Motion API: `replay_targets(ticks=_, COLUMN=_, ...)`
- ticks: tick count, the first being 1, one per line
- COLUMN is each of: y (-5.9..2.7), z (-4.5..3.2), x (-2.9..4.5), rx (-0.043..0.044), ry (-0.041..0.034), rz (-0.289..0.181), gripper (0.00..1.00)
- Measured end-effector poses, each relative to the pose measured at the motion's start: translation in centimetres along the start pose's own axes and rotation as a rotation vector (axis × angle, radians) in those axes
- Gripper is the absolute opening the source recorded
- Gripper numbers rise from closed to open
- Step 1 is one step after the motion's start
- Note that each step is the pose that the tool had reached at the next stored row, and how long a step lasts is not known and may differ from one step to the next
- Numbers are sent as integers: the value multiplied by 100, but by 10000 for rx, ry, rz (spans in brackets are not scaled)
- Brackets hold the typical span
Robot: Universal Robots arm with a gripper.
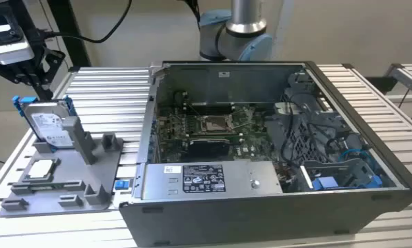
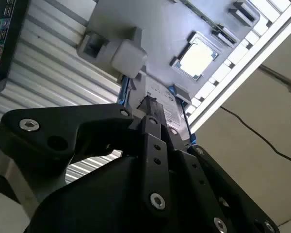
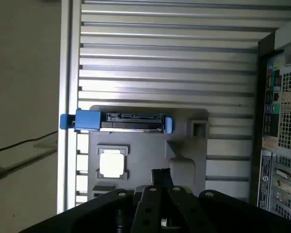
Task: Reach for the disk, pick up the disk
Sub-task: 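Reach for the disk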
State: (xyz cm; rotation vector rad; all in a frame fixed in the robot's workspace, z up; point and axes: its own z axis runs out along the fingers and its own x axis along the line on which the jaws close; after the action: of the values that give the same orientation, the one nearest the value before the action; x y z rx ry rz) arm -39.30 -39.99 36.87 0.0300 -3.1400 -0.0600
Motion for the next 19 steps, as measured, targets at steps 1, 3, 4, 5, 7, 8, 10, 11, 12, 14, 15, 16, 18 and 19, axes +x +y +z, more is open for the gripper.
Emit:
replay_targets(ticks=1, y=0, z=0, x=0, rx=0, ry=0, rz=0, gripper=0)
replay_targets(ticks=3, y=0, z=0, x=0, rx=0, ry=0, rz=0, gripper=0)
replay_targets(ticks=4, y=0, z=0, x=0, rx=0, ry=0, rz=0, gripper=0)
replay_targets(ticks=5, y=0, z=0, x=0, rx=0, ry=0, rz=0, gripper=0)
replay_targets(ticks=7, y=0, z=0, x=0, rx=0, ry=0, rz=0, gripper=0)
replay_targets(ticks=8, y=0, z=0, x=0, rx=1, ry=0, rz=0, gripper=0)
replay_targets(ticks=10, y=0, z=0, x=0, rx=1, ry=0, rz=0, gripper=0)
replay_targets(ticks=11, y=0, z=0, x=0, rx=0, ry=0, rz=0, gripper=0)
replay_targets(ticks=12, y=3, z=0, x=0, rx=0, ry=0, rz=0, gripper=0)
replay_targets(ticks=14, y=15, z=1, x=0, rx=1, ry=1, rz=1, gripper=0)
replay_targets(ticks=15, y=26, z=1, x=1, rx=1, ry=1, rz=0, gripper=0)
replay_targets(ticks=16, y=43, z=2, x=3, rx=1, ry=2, rz=0, gripper=0)
replay_targets(ticks=18, y=91, z=5, x=9, rx=0, ry=0, rz=1, gripper=0)
replay_targets(ticks=19, y=122, z=8, x=15, rx=0, ry=0, rz=0, gripper=0)
